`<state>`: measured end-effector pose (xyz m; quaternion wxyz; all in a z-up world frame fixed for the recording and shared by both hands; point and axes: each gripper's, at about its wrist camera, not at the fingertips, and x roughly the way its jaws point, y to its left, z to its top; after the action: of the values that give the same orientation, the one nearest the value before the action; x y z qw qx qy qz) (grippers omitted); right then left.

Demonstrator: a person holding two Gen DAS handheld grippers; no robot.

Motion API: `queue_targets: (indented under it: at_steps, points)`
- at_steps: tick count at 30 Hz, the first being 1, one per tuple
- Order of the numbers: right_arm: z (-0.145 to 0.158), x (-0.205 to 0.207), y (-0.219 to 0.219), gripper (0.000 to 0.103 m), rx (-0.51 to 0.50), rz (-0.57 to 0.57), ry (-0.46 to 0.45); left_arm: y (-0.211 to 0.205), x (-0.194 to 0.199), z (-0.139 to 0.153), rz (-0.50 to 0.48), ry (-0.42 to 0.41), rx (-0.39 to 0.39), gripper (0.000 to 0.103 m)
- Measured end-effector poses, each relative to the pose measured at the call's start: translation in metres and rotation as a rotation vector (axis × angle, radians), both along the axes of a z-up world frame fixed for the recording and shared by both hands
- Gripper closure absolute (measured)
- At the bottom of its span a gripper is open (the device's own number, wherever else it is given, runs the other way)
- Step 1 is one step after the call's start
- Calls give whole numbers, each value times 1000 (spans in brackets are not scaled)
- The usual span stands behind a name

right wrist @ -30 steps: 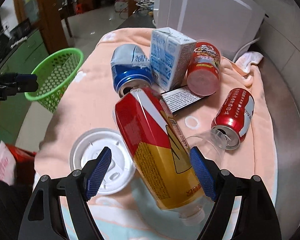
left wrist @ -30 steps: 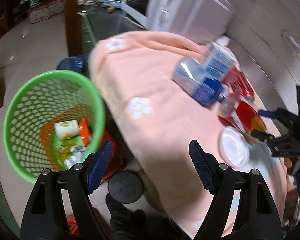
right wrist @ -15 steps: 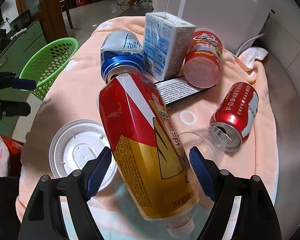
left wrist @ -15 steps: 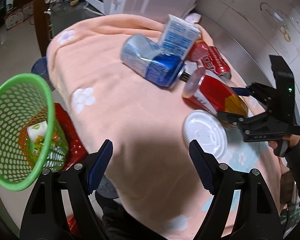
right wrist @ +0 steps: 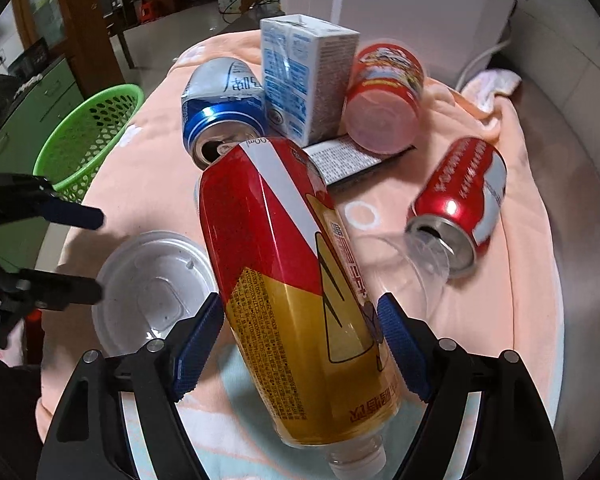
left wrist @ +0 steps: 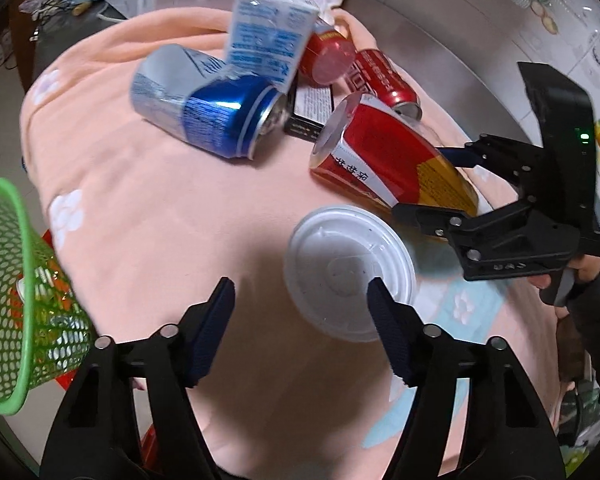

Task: Collect trash
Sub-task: 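Grasp the white lid with the left tool while the right tool grasps the red-gold bottle, then carry the white lid and red-gold bottle toward the green basket with both tools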

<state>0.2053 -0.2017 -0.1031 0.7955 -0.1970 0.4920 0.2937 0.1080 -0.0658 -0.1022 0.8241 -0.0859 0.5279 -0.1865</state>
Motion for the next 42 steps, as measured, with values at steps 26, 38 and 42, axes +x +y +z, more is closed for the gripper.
queue_targets:
  at_steps: [26, 38, 42]
  points:
    - [-3, -8, 9, 27, -48, -20, -50, 12, 7, -8, 29, 19, 13, 96]
    - [19, -22, 25, 28, 97, -39, 16, 90, -26, 26, 166, -50, -23, 99]
    - [27, -26, 44, 28, 142, -14, 38, 128, -36, 32, 265, -70, -28, 99]
